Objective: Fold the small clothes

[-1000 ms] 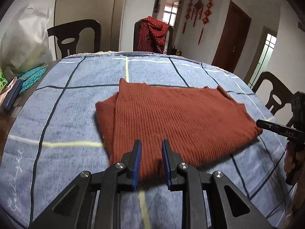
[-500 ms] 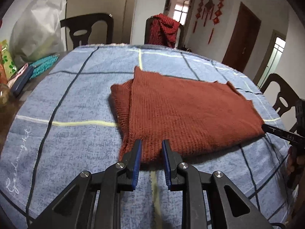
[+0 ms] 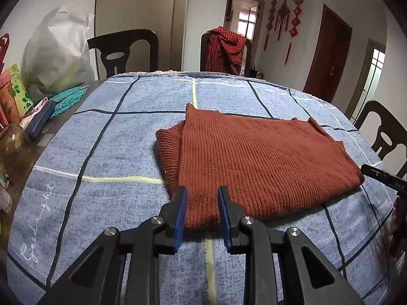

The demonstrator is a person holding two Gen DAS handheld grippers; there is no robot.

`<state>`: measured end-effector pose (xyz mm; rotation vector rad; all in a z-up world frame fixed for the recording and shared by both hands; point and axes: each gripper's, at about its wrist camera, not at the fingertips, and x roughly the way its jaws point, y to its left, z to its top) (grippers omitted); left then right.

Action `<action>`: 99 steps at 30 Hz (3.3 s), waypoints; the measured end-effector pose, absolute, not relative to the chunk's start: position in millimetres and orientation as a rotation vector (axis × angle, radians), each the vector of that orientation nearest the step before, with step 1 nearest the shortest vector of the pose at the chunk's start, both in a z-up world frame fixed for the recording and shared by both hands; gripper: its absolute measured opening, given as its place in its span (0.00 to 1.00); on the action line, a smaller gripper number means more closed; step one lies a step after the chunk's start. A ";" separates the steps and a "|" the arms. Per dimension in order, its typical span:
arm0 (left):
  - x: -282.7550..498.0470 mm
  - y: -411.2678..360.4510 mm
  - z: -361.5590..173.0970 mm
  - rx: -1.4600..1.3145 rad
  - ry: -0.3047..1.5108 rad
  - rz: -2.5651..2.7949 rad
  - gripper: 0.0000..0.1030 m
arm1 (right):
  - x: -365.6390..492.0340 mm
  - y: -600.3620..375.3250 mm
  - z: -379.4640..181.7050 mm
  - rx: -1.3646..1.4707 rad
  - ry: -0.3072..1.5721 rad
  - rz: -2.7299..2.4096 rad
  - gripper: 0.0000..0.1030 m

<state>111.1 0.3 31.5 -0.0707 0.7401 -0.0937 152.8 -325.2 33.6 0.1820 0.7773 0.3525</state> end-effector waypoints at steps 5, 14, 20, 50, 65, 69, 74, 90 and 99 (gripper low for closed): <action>114.3 -1.0 31.7 -0.064 0.742 -0.088 0.27 | 157.9 -320.9 33.0 0.163 0.784 0.338 0.11; 132.8 0.5 31.0 -0.042 0.743 -0.078 0.27 | 176.9 -316.5 28.1 0.165 0.811 0.313 0.11; 153.0 5.6 17.8 -0.056 0.796 -0.068 0.27 | 195.4 -319.6 18.6 0.189 0.863 0.315 0.10; 191.5 42.9 7.4 -0.329 0.816 -0.126 0.43 | 227.0 -353.0 15.5 0.382 0.846 0.368 0.48; 188.4 40.5 3.5 -0.384 0.831 -0.148 0.43 | 228.4 -358.9 9.9 0.419 0.853 0.398 0.48; 177.2 29.2 4.0 -0.380 0.847 -0.207 0.43 | 218.9 -347.3 7.9 0.394 0.875 0.482 0.48; 185.3 27.4 2.7 -0.382 0.843 -0.208 0.42 | 222.3 -337.9 9.4 0.365 0.894 0.507 0.48; 167.6 11.3 55.3 -0.300 0.771 -0.285 0.18 | 211.4 -334.8 48.3 0.409 0.837 0.513 0.13; 114.9 8.2 96.6 -0.265 0.702 -0.369 0.18 | 144.1 -336.3 99.3 0.366 0.754 0.572 0.13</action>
